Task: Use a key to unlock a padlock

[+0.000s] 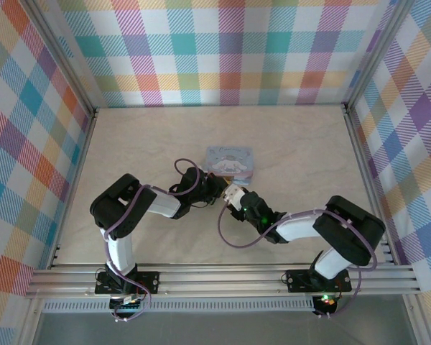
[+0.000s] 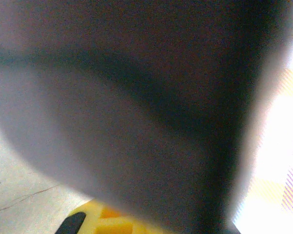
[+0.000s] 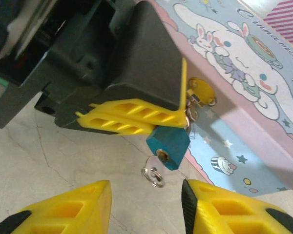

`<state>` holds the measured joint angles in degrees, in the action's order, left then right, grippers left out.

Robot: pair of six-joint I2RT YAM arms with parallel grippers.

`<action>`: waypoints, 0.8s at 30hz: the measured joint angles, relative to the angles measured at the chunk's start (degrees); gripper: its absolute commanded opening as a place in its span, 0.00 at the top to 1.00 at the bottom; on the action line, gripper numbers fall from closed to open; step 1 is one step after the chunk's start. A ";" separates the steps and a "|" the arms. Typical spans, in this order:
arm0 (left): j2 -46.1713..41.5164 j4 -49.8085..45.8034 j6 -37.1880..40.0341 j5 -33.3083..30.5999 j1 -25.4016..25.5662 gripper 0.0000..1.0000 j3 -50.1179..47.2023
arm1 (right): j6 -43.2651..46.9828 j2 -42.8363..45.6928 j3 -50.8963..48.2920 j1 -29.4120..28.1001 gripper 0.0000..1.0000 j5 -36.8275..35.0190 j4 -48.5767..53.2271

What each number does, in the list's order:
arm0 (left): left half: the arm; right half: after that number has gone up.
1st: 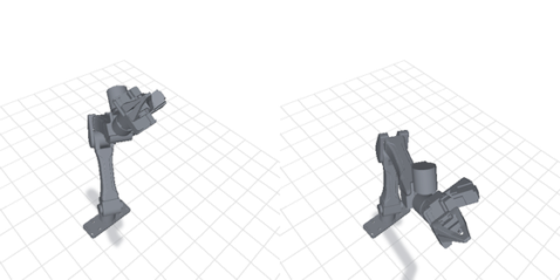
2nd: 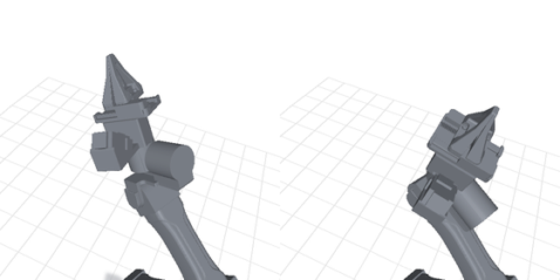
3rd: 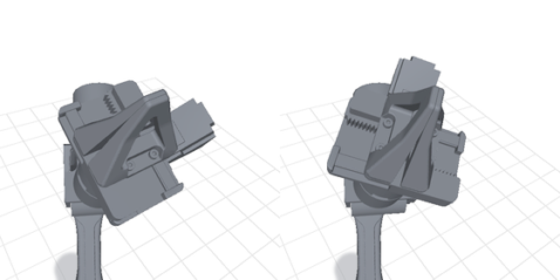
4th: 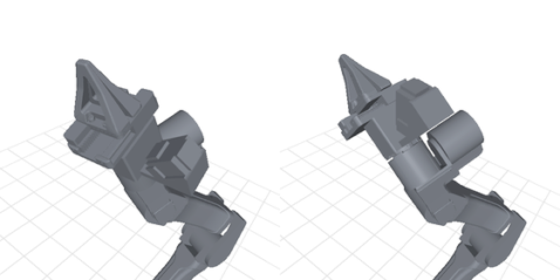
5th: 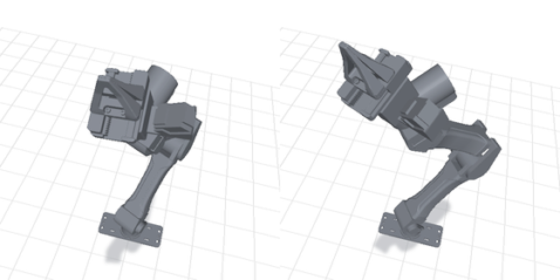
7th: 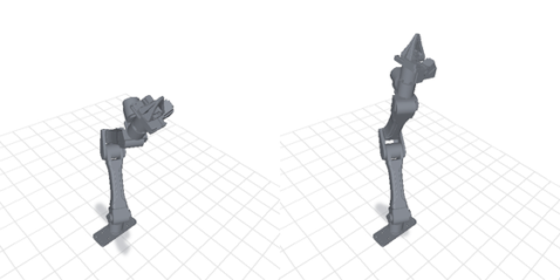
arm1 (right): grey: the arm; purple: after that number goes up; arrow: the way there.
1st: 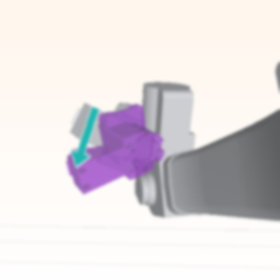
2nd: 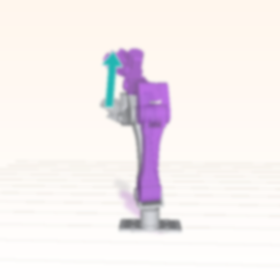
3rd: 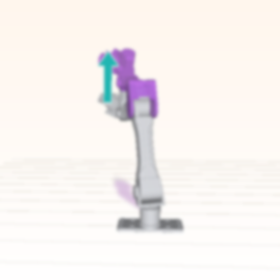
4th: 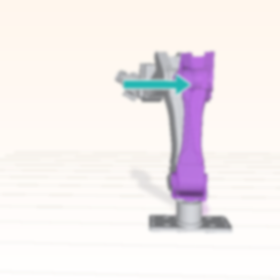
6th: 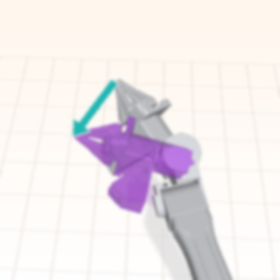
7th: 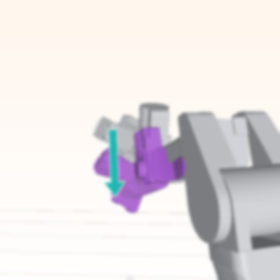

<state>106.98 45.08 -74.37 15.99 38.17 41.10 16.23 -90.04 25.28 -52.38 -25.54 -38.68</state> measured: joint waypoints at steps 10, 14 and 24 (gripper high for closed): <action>-0.11 -0.31 0.00 -0.02 0.00 0.98 0.00 | 2.89 -3.26 0.17 -0.55 0.60 -2.99 -2.89; -0.11 -0.33 0.00 0.00 0.00 0.98 0.04 | 3.52 -4.50 1.14 -0.55 0.61 -3.08 -2.95; -0.11 -0.52 0.00 0.00 0.00 0.98 0.11 | 4.22 -5.07 2.78 -0.55 0.71 -2.95 -4.07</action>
<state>106.87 44.56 -74.37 15.99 38.17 41.21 20.45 -95.11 28.05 -52.93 -28.49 -42.74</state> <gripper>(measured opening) 0.054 0.324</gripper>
